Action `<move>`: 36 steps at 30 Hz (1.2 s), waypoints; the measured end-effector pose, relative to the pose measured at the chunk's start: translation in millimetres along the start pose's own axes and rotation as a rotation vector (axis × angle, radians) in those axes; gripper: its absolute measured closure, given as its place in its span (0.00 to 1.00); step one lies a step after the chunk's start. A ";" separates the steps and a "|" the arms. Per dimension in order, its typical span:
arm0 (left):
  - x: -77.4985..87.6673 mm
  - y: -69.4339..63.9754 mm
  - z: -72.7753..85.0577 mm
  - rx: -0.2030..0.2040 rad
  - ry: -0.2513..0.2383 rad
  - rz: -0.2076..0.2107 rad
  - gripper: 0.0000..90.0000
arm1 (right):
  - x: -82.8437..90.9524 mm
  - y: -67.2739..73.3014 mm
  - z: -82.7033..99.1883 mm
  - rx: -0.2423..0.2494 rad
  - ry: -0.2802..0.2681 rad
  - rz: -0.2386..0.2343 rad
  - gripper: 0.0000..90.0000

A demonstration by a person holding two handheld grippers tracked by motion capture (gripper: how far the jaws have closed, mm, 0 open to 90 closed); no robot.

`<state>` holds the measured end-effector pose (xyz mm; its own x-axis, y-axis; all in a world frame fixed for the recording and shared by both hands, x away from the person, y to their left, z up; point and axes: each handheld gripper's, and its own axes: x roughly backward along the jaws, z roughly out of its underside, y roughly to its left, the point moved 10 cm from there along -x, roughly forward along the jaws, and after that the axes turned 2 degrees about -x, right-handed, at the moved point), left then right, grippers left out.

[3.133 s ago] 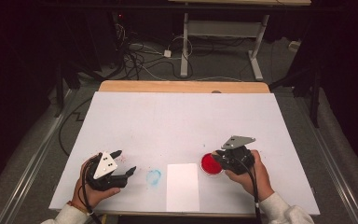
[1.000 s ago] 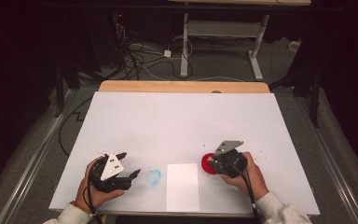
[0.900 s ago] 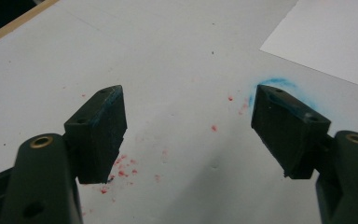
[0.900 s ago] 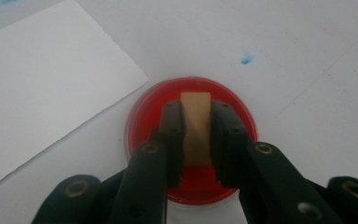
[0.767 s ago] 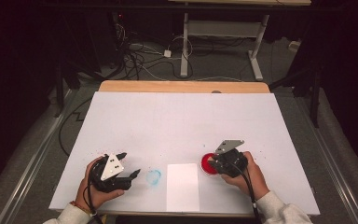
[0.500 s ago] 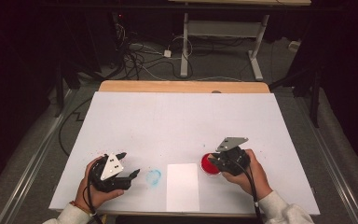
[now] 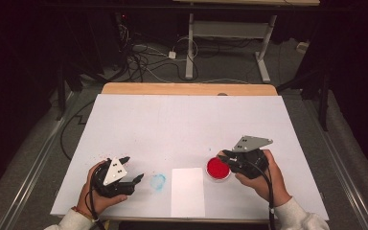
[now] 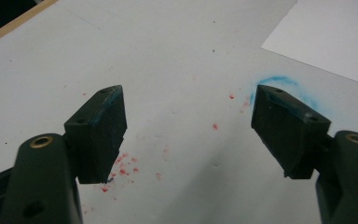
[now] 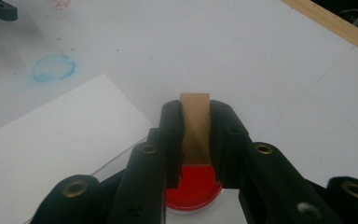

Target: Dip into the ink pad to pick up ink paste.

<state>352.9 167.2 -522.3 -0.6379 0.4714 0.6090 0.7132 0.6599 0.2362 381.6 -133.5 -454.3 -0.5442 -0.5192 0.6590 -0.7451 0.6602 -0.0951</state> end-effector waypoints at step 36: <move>-1.7 -2.1 0.9 -0.007 0.011 0.006 0.29 | -54.4 4.1 48.1 0.005 0.198 -0.018 0.85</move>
<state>352.2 165.5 -524.5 -0.6303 0.4691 0.6186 0.7191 0.6531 0.2374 389.6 -128.7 -526.4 -0.4445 -0.4140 0.7944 -0.7562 0.6488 -0.0849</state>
